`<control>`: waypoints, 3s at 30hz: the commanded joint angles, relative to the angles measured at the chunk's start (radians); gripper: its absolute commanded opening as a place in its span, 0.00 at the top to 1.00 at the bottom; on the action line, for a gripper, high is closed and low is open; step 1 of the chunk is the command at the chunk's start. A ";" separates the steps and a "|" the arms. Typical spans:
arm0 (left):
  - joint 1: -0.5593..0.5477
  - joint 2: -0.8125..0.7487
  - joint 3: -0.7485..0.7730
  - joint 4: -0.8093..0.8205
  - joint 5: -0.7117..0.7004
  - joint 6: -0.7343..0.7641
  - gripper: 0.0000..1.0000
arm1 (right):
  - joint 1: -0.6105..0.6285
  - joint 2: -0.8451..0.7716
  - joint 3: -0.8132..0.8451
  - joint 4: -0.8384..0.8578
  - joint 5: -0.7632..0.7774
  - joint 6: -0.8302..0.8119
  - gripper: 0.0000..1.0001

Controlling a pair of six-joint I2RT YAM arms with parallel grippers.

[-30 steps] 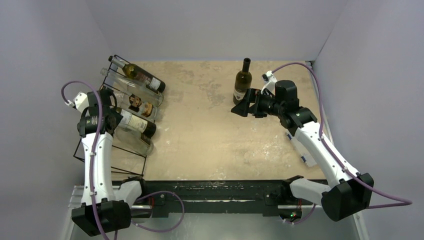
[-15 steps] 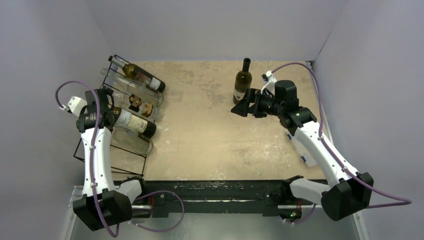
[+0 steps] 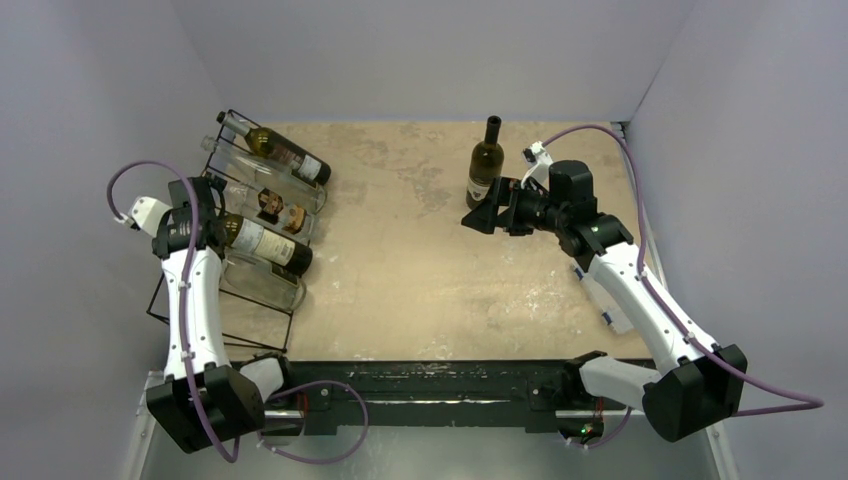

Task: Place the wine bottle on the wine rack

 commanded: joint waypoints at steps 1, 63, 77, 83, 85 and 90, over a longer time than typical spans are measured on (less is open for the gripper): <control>0.004 0.032 -0.013 -0.002 0.029 -0.013 0.56 | 0.006 -0.011 0.002 0.028 0.005 -0.020 0.02; -0.045 -0.359 -0.115 0.143 0.758 0.343 0.00 | 0.028 -0.020 0.062 -0.045 0.220 0.023 0.02; -0.316 -0.290 -0.223 0.400 1.179 0.362 0.03 | 0.026 0.124 0.277 -0.050 0.424 0.011 0.02; -0.403 -0.301 -0.275 0.423 1.190 0.441 0.03 | 0.027 0.234 0.406 -0.048 0.509 0.010 0.02; -0.423 -0.310 -0.273 0.426 1.208 0.448 0.03 | 0.026 0.274 0.455 -0.047 0.539 0.008 0.02; -0.449 -0.358 -0.271 0.413 1.188 0.481 0.03 | 0.025 0.362 0.560 -0.036 0.632 -0.022 0.02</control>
